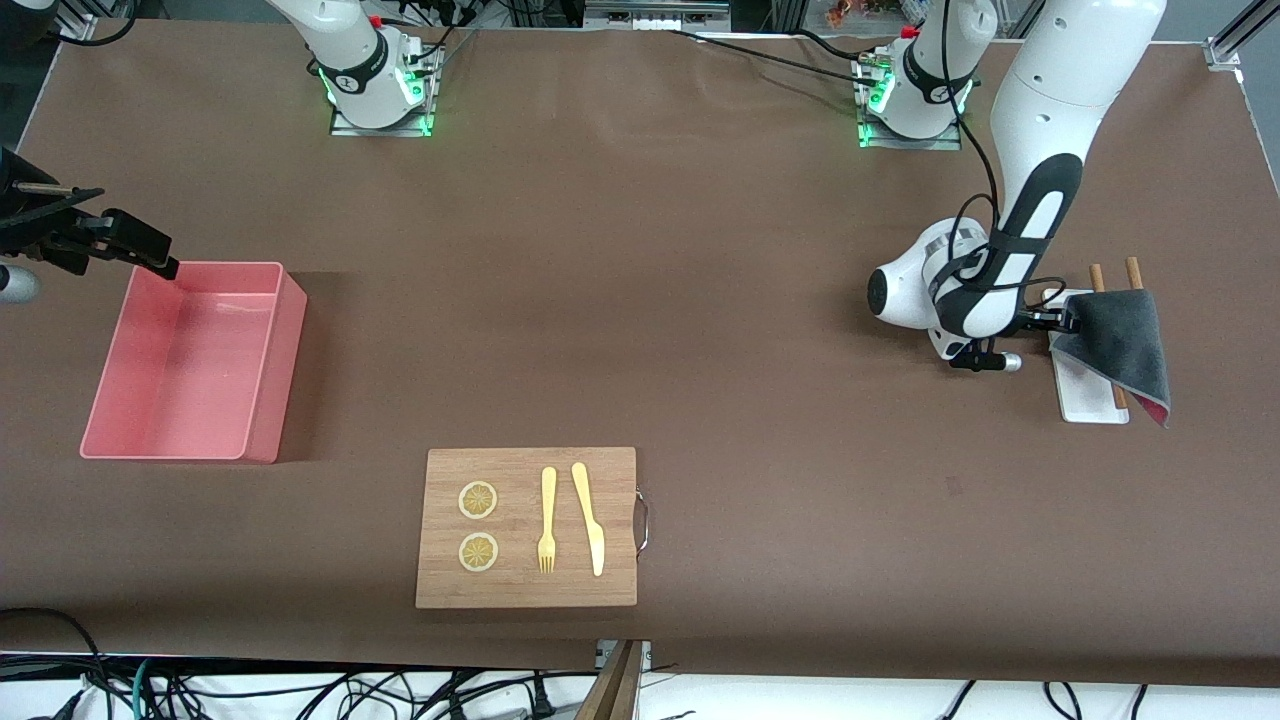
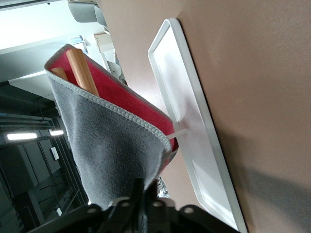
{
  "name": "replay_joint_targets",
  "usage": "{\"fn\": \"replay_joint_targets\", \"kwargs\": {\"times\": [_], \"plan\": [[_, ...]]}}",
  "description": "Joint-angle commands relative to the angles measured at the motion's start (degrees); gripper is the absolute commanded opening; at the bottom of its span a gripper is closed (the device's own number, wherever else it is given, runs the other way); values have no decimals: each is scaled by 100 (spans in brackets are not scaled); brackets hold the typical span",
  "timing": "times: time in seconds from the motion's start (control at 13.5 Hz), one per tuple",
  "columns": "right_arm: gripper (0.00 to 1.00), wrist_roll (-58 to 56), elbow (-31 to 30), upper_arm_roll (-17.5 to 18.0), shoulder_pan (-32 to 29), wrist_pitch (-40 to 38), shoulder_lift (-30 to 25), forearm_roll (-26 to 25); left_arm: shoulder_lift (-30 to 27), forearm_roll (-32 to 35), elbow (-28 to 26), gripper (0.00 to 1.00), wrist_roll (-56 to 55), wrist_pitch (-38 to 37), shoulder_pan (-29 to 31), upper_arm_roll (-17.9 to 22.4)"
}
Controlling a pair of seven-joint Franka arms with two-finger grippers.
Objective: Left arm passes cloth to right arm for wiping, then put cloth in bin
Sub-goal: 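Grasp the grey cloth edge with the left gripper, then lift the cloth with the left gripper while the right gripper approaches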
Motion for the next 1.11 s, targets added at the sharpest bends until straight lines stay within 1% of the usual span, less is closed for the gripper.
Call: {"fn": "replay_joint_targets", "kwargs": {"times": [0.0,0.37,0.52,0.81,0.89,1.04], "plan": [[100,-65,96,12,-36,0,67,-15,-79,165,-72,0,-46,11,20,-8],[100,-56,96,21,-19,8,76,-24,-149,130,7,0,138,11,20,-25],[100,-21,88,21,-19,174,67,-16,-325,16,112,0,689,11,20,-26],[100,-48,79,21,-19,211,75,11,-588,-1142,534,0,1709,-7,-59,-61],[100,-65,27,21,-19,211,76,11,-650,-1475,647,0,1947,-7,-59,-165],[100,-65,-96,21,-19,202,110,-33,-808,-2353,1007,0,2570,-85,-67,-333]]}}
